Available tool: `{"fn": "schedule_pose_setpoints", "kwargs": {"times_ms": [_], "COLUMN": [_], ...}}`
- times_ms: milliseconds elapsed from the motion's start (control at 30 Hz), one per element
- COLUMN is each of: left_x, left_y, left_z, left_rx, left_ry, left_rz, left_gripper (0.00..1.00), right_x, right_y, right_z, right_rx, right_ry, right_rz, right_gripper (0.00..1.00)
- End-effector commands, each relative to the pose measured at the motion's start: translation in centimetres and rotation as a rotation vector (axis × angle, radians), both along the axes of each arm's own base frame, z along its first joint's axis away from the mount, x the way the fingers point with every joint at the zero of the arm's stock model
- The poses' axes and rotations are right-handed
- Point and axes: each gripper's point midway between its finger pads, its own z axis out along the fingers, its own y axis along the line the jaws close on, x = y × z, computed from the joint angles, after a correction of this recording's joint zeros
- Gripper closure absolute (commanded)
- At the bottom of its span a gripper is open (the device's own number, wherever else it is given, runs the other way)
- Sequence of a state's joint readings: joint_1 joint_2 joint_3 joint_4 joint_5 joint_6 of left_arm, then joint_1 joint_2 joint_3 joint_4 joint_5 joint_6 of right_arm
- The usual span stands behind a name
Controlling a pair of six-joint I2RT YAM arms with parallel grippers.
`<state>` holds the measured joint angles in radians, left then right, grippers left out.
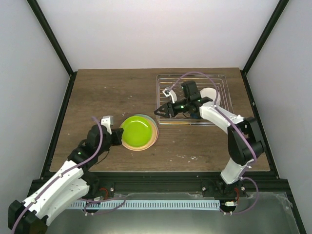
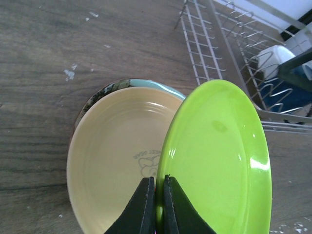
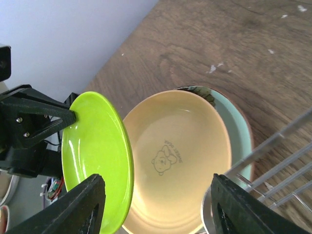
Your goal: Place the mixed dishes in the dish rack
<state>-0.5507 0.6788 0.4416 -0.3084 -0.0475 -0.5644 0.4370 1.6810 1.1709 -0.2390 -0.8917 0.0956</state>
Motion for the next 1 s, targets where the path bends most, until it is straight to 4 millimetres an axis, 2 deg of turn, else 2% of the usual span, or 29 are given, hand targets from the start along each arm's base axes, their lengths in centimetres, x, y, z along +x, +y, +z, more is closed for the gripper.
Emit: {"fn": "schedule_pose_setpoints", "kwargs": {"times_ms": [0, 200, 500, 667, 733, 967], "left_x": [0.0, 0.0, 0.2, 0.6, 0.8, 1.5], "left_y": [-1.3, -1.8, -1.9, -1.8, -1.7, -1.7], "left_z": [3.4, 4.1, 5.1, 5.5, 5.6, 5.6], "left_rx": [-0.054, -0.056, -0.051, -0.03, -0.021, -0.01], "left_ry": [-0.081, -0.095, -0.126, -0.138, -0.143, -0.148], "left_rz": [-0.074, -0.103, -0.113, -0.106, -0.101, -0.085], "left_gripper": [1.0, 1.0, 1.0, 1.0, 1.0, 1.0], "right_x": [-1.1, -1.9, -3.4, -4.7, -5.3, -6.1], "right_y": [2.7, 5.1, 7.0, 7.5, 7.5, 7.5], "right_z": [1.6, 0.4, -0.6, -0.8, -0.6, 0.2], "right_rx": [0.039, 0.016, 0.008, 0.023, 0.041, 0.066], "right_ry": [-0.049, -0.031, -0.014, 0.001, 0.009, 0.008], "right_rz": [0.122, 0.181, 0.27, 0.338, 0.366, 0.401], "right_gripper": [0.39, 0.39, 0.39, 0.48, 0.53, 0.96]}}
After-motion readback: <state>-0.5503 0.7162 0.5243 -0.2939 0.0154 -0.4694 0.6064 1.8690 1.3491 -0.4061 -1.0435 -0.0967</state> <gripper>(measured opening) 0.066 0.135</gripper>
